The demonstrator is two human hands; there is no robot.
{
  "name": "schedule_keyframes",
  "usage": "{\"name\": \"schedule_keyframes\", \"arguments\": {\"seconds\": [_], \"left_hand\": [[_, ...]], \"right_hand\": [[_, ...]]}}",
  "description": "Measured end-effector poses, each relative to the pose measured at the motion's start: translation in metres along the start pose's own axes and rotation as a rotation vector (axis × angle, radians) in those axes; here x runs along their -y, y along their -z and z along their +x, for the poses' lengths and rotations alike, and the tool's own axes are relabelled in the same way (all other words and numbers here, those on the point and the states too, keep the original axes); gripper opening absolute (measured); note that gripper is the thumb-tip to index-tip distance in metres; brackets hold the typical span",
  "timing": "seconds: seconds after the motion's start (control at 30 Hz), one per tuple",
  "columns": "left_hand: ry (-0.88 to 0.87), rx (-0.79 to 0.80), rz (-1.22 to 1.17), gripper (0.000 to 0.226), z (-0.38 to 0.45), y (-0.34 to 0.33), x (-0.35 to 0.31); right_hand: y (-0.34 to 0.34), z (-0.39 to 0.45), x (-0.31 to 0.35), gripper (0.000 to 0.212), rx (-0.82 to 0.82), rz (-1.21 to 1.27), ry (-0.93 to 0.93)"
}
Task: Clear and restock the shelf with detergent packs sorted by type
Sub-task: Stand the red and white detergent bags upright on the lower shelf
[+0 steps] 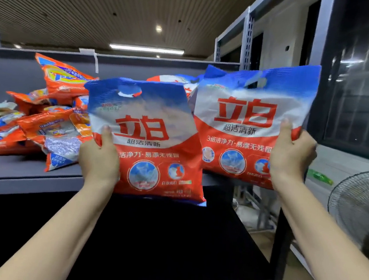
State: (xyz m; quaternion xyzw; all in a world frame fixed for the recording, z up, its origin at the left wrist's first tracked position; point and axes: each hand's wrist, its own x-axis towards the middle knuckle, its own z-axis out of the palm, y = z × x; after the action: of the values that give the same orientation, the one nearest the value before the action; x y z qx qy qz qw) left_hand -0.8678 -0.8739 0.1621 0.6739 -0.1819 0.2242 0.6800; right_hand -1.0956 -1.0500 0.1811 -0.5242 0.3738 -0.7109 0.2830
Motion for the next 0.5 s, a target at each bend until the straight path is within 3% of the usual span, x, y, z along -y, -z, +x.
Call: {"name": "schedule_keyframes", "arguments": {"seconds": [0.1,0.2,0.4,0.5], "left_hand": [[-0.117,0.057,-0.006,0.056,-0.026,0.010,0.009],[-0.142,0.108,0.055,0.055,-0.058,0.017,0.021],[0.046,0.132,0.127,0.050,-0.119,0.022,0.071],[0.155,0.141,0.295,0.054,-0.141,0.025,0.098]], "right_hand": [[0.019,-0.006,-0.020,0.046,-0.036,0.066,-0.032],[0.035,-0.013,-0.044,0.050,0.065,0.101,-0.046],[0.056,-0.038,-0.110,0.049,0.343,-0.003,-0.002],[0.057,-0.052,-0.146,0.050,0.456,-0.123,-0.010]]}}
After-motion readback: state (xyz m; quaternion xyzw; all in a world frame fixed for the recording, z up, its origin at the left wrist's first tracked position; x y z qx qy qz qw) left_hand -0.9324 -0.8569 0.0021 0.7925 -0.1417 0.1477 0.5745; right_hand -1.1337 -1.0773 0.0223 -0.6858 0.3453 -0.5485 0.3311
